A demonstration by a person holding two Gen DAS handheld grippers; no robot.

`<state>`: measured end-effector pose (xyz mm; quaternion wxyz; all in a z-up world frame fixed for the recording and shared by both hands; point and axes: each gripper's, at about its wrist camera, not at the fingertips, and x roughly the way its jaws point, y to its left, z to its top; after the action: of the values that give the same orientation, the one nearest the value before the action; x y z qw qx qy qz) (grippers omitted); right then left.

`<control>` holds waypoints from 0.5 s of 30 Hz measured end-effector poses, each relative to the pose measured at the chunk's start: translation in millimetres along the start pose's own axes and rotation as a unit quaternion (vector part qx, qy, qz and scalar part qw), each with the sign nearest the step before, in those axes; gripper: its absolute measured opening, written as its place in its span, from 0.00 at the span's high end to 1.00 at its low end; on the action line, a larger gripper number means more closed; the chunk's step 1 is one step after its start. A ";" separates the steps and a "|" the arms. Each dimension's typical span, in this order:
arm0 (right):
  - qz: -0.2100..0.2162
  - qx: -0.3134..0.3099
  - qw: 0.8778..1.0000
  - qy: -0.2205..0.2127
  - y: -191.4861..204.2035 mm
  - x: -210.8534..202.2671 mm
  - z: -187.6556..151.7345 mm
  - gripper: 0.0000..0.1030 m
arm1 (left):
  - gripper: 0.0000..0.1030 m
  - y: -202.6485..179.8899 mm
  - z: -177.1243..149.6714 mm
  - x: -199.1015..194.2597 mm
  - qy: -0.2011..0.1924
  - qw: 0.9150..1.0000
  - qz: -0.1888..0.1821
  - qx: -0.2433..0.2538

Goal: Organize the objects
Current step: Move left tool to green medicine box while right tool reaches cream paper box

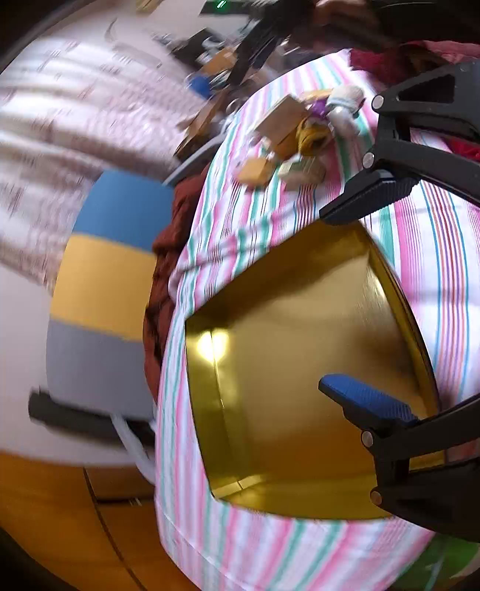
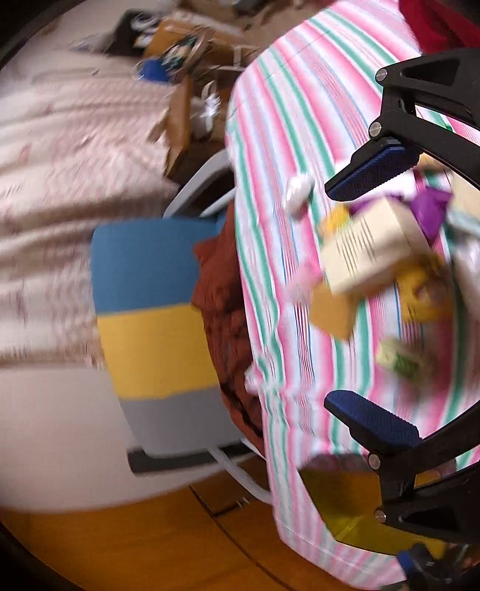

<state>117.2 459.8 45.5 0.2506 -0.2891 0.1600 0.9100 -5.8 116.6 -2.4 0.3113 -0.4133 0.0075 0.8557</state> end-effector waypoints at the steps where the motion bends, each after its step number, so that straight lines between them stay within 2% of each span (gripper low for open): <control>1: 0.006 0.021 1.000 0.005 -16.7 6.9 2.3 0.00 | 0.18 -9.3 2.7 3.3 0.004 1.000 -0.011 0.011; 3: 0.015 0.058 0.998 0.012 -39.3 17.4 0.6 0.00 | 0.18 -30.5 8.7 12.6 0.020 0.998 -0.035 0.041; 7: 0.034 0.133 0.990 0.027 -71.4 28.8 -13.9 0.00 | 0.18 -67.3 16.1 32.1 0.044 0.995 -0.050 0.075; 9: 0.050 0.164 0.985 -0.003 -83.8 20.6 -12.0 0.00 | 0.18 -83.3 20.1 48.5 0.065 0.993 -0.052 0.084; 11: 0.065 0.181 0.981 -0.018 -89.1 15.4 -13.2 0.00 | 0.18 -100.7 22.2 65.8 0.078 0.990 -0.055 0.101; 15: 0.100 0.188 0.977 -0.012 -88.0 20.3 -11.5 0.00 | 0.19 -127.7 25.7 96.4 0.109 0.984 -0.071 0.124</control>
<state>156.2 534.6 11.3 0.2097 -0.2087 0.3532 0.8876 0.2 277.3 -22.9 0.4178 -0.4615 0.1183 0.7736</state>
